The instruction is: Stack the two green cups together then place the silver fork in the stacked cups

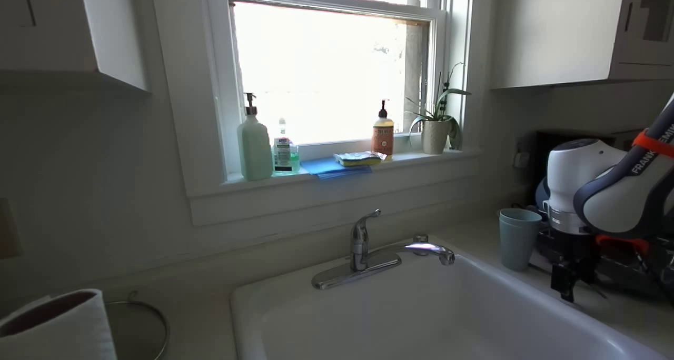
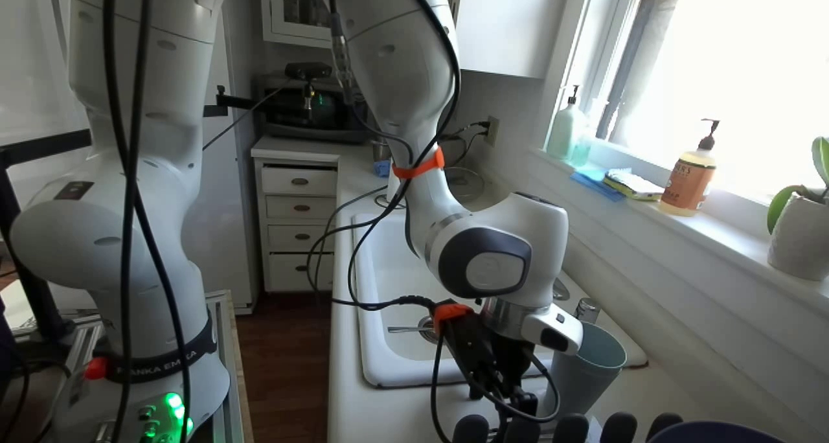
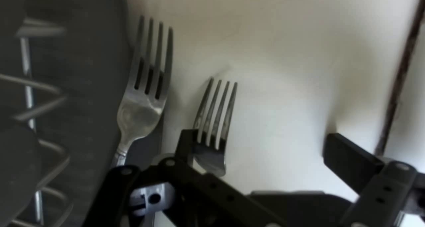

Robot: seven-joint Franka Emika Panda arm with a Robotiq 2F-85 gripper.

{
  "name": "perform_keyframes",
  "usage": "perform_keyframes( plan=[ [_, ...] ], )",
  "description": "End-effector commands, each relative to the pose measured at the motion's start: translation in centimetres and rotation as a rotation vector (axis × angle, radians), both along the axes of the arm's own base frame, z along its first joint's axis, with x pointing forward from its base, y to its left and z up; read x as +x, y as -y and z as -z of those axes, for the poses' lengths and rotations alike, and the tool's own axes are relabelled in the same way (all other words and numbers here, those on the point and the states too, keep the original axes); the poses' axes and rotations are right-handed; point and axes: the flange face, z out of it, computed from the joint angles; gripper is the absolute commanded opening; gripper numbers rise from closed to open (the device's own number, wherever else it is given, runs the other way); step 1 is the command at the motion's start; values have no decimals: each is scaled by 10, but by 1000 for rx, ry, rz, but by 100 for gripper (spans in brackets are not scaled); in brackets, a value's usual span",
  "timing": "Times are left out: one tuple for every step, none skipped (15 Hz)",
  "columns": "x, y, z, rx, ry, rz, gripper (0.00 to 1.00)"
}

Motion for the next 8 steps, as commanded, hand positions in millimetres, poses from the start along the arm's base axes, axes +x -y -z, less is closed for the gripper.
perform_keyframes(
  plan=[
    [1, 1, 10, -12, -27, 3, 100],
    [0, -1, 13, -6, -31, 1, 100],
    [-1, -4, 15, 3, -36, -3, 100],
    [-1, -7, 16, 12, -39, -3, 100],
    [-1, -10, 16, 20, -42, -5, 100],
    [-1, -12, 16, 26, -44, -8, 85],
    [0, -14, 16, 29, -45, -14, 72],
    [1, -14, 15, 27, -43, -16, 66]
  ],
)
